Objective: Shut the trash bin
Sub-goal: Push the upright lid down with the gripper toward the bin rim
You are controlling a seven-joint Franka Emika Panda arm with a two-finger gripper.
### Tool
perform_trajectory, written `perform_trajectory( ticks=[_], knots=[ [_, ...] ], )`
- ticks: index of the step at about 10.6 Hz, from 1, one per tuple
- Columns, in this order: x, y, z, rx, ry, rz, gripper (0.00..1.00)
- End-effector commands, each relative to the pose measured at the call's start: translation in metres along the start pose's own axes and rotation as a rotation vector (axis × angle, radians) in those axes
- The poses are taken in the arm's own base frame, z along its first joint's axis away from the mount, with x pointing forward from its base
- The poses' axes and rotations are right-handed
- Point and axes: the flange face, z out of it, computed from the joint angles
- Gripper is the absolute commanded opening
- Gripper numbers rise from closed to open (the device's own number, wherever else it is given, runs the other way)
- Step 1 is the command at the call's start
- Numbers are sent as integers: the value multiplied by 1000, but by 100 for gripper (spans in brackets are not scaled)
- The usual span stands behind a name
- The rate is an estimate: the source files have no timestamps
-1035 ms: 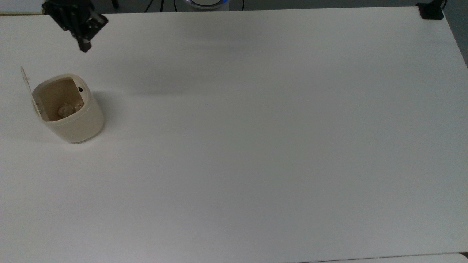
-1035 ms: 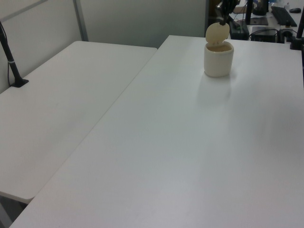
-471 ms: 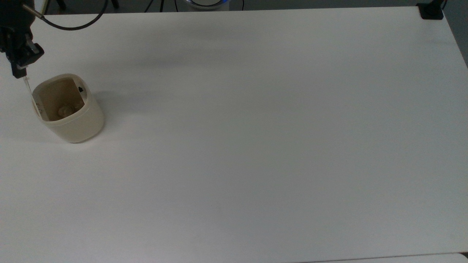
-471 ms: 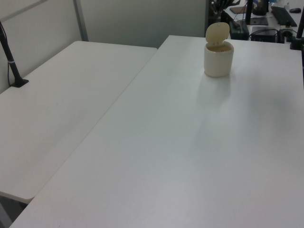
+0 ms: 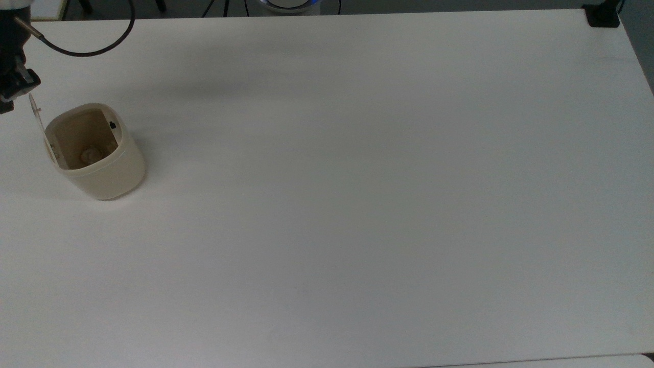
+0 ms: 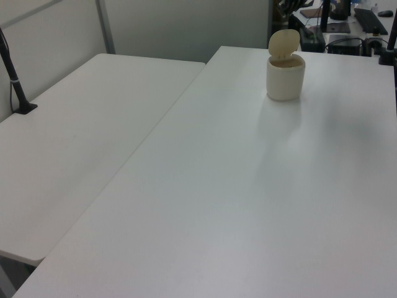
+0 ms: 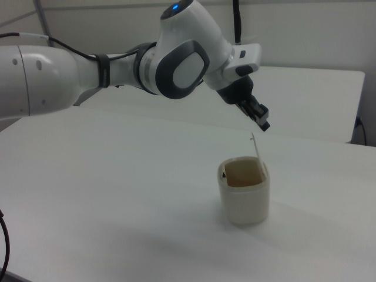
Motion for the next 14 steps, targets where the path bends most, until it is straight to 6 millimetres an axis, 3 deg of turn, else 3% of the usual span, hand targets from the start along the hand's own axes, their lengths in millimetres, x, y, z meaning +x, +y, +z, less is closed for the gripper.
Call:
perform_trajectory(
  ticks=[1, 5, 8, 10, 14],
  knots=[
    [-3, -3, 19, -30, -6, -10, 0],
    [-19, -7, 33, -29, -64, -33, 0],
    [-38, -14, 35, -21, -231, -152, 0],
    [-49, -31, 34, -11, -284, -183, 0],
    [-80, -61, 65, 2, -349, -240, 0]
  ],
)
